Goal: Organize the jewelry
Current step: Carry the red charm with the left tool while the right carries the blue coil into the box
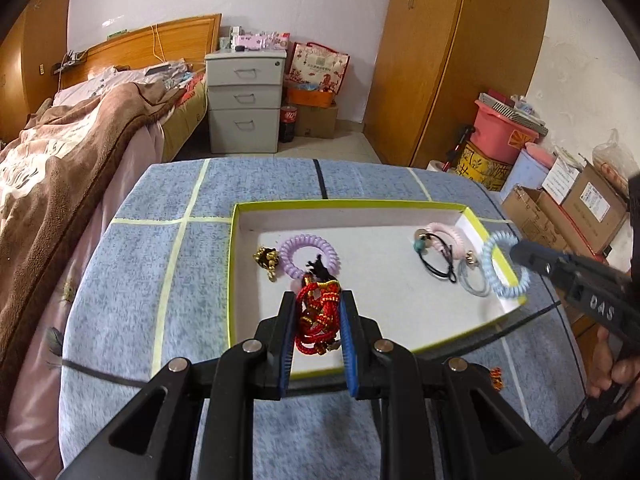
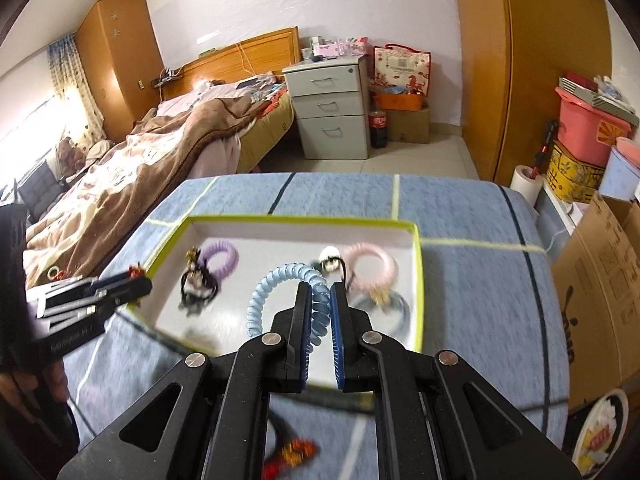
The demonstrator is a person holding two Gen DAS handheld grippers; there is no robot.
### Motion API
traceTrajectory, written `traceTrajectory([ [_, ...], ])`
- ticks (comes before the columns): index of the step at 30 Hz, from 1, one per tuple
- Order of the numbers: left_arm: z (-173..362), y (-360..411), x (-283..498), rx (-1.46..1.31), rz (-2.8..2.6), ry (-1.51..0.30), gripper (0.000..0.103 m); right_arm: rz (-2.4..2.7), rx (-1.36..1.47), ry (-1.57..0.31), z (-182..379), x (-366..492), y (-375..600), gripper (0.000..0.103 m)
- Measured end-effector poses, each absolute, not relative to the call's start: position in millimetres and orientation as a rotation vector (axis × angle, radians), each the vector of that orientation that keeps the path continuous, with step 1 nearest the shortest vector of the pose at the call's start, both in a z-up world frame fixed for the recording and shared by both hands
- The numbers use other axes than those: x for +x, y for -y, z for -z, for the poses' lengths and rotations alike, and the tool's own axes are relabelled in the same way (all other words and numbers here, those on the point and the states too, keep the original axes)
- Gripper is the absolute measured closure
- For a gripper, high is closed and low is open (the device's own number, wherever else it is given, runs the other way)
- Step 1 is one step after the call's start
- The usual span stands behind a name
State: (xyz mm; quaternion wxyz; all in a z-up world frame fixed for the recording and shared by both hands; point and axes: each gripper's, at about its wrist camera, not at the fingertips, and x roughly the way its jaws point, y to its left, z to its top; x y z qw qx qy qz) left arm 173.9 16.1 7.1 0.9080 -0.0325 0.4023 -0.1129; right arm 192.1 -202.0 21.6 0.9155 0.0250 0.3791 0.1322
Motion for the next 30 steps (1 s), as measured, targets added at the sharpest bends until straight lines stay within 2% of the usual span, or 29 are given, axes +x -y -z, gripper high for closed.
traceTrajectory([
  [13,16.6,-27.7,204.8,-0.060,0.197,-0.889,0.081,-0.278,0.048,-0.875,13.5,258.6,180.9,0.094],
  [30,30.2,-21.6,210.4,-0.050,0.204,-0.916,0.081,-0.310,0.010,-0.916,28.4,281.3,167.5,0.093],
])
